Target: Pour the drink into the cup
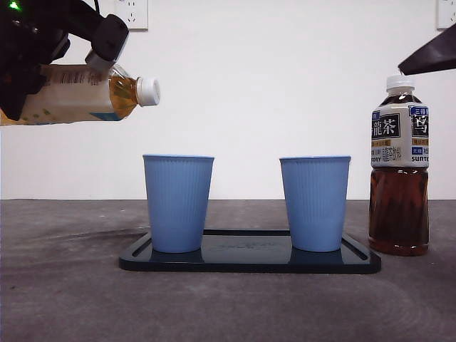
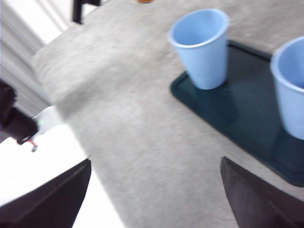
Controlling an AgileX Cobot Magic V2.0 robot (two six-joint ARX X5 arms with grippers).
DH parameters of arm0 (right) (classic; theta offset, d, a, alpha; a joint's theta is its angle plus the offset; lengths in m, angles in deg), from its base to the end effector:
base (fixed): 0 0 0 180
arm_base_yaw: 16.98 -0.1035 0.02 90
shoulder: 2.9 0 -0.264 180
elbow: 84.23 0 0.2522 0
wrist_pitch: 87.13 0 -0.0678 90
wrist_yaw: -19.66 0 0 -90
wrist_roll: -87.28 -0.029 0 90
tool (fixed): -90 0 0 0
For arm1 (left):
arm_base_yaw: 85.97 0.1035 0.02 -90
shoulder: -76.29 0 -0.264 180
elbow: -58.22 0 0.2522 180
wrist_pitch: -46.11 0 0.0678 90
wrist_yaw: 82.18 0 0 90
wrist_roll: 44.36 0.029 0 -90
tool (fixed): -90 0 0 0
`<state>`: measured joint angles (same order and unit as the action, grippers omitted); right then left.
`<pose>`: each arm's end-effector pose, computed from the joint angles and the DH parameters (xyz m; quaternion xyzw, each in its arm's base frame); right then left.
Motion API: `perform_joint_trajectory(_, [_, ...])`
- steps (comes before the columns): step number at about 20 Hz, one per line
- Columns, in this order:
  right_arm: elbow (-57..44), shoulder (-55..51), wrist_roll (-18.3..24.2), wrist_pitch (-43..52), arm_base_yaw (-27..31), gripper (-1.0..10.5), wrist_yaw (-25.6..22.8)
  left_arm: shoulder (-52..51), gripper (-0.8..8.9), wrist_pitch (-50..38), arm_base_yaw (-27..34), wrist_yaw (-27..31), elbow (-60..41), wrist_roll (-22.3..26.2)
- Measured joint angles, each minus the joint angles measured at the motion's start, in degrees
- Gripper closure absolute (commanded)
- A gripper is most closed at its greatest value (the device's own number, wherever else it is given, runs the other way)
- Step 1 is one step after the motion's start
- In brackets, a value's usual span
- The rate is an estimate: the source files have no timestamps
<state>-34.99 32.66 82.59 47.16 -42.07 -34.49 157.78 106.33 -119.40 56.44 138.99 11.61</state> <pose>0.1084 0.0695 0.2683 0.0597 0.2944 0.4758 0.8267 0.2418 -0.1335 0.2854 0.6948 0.3913 -0.0789 0.5983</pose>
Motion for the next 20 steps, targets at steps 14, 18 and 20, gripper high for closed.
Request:
perform_joint_trajectory(14, [0.0, 0.0, 0.0, -0.2, -4.3, 5.2, 0.0, 3.2, 6.91, -0.3, -2.1, 7.0, 0.4, 3.7])
perform_joint_trajectory(18, [0.0, 0.0, 0.0, -0.5, -4.5, 5.2, 0.0, 3.8, 6.91, -0.4, -2.5, 7.0, 0.5, 4.2])
perform_joint_trajectory(20, [0.0, 0.0, 0.0, -0.5, -4.5, 5.2, 0.0, 3.8, 6.91, -0.4, -2.5, 7.0, 0.5, 4.2])
